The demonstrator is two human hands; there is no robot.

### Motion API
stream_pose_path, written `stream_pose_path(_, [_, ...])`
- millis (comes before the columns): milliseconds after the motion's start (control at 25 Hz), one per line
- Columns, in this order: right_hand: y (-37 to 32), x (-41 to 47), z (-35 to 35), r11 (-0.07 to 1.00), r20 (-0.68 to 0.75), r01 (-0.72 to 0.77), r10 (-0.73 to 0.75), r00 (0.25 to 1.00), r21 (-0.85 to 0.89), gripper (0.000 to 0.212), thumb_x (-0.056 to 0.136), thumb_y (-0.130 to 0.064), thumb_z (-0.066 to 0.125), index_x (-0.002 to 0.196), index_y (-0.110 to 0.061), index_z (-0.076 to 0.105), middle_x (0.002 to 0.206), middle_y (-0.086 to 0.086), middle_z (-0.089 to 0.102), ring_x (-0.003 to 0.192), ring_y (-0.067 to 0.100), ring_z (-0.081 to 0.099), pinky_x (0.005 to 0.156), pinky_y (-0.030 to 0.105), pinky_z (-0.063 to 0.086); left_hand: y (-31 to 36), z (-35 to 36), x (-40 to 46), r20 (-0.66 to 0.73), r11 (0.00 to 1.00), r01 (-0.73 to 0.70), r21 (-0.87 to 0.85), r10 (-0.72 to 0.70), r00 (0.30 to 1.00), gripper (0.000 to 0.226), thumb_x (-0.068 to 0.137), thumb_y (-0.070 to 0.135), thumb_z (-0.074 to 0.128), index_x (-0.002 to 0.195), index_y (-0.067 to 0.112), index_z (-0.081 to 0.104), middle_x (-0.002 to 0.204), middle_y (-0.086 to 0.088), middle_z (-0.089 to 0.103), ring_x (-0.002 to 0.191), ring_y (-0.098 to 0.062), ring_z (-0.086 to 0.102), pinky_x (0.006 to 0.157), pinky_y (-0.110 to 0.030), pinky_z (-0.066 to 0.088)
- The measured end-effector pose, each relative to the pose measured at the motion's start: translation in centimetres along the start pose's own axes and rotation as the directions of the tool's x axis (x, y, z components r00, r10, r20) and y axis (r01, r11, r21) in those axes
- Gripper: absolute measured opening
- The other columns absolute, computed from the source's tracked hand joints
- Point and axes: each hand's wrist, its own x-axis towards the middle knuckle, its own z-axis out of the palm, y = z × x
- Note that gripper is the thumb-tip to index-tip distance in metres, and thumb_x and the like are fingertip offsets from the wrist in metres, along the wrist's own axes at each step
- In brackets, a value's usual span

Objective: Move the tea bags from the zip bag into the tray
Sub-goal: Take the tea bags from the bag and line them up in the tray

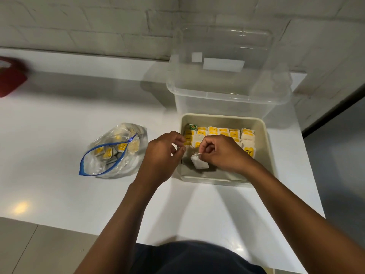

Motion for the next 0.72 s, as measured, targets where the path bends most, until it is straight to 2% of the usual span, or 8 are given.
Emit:
stream_pose_path(160, [0.4,0.1,0.6,0.981,0.095,-0.153,0.142,0.985,0.118,0.008,0.08,-0.014,0.076,0.079,-0.017,0.069,0.071,0.0,0.071,0.064,0.018,0.071,0.067,0.042,0.058,-1.4,-0.3,-0.3,-0.04,0.994,-0.067,0.087,0.071,0.997,0.013,0.088,0.018,0.07,0.1,0.023,0.069,0.091,0.009,0.065,0.067,-0.007,0.061,0.063,-0.007,0.041])
stream_pose_path(280, [0.0,0.5,1.5,0.965,0.196,-0.217,0.187,0.963,0.149,0.006,0.083,-0.012,0.075,0.084,-0.012,0.069,0.076,0.005,0.072,0.067,0.025,0.074,0.065,0.039,0.056,-2.0,-0.3,-0.6,-0.043,0.995,-0.07,0.07,0.073,0.996,0.014,0.087,0.016,0.071,0.099,0.023,0.069,0.09,0.009,0.065,0.068,-0.007,0.061,0.064,-0.012,0.045])
stream_pose_path(400, [-0.6,1.4,2.6,0.959,0.135,-0.225,0.203,0.97,0.174,0.005,0.082,-0.009,0.075,0.084,-0.009,0.07,0.076,0.008,0.07,0.066,0.025,0.074,0.06,0.036,0.057,-2.3,-0.3,-0.8,-0.028,0.995,-0.072,0.066,0.074,0.997,0.015,0.087,0.016,0.072,0.099,0.024,0.069,0.09,0.009,0.066,0.067,-0.007,0.062,0.065,-0.011,0.044])
stream_pose_path(480, [-0.5,2.1,3.3,0.975,0.07,-0.211,0.206,0.976,0.065,0.004,0.079,-0.011,0.075,0.079,-0.015,0.072,0.076,0.005,0.072,0.066,0.02,0.071,0.057,0.03,0.056,-2.4,-0.4,-0.9,-0.031,0.996,-0.066,0.058,0.068,0.997,0.015,0.087,0.016,0.072,0.099,0.023,0.069,0.089,0.009,0.066,0.067,-0.007,0.062,0.065,-0.011,0.044])
stream_pose_path(560, [-0.2,3.0,3.9,0.98,-0.009,-0.188,0.188,0.982,-0.061,0.007,0.076,-0.013,0.074,0.074,-0.019,0.074,0.077,-0.002,0.072,0.074,0.016,0.067,0.064,0.026,0.054,-2.6,-0.6,-1.2,-0.04,0.997,-0.054,0.052,0.056,0.998,0.014,0.087,0.017,0.072,0.099,0.023,0.069,0.088,0.01,0.066,0.067,-0.006,0.062,0.065,-0.009,0.043])
stream_pose_path(720, [0.3,4.0,4.5,0.96,-0.057,-0.264,0.26,0.964,-0.095,0.016,0.077,-0.02,0.074,0.062,-0.026,0.069,0.08,-0.007,0.073,0.083,0.016,0.067,0.078,0.033,0.057,-3.1,-1.1,-1.9,-0.057,0.998,-0.038,0.053,0.041,0.998,0.014,0.087,0.017,0.072,0.099,0.024,0.069,0.087,0.013,0.066,0.069,-0.005,0.061,0.064,-0.008,0.043])
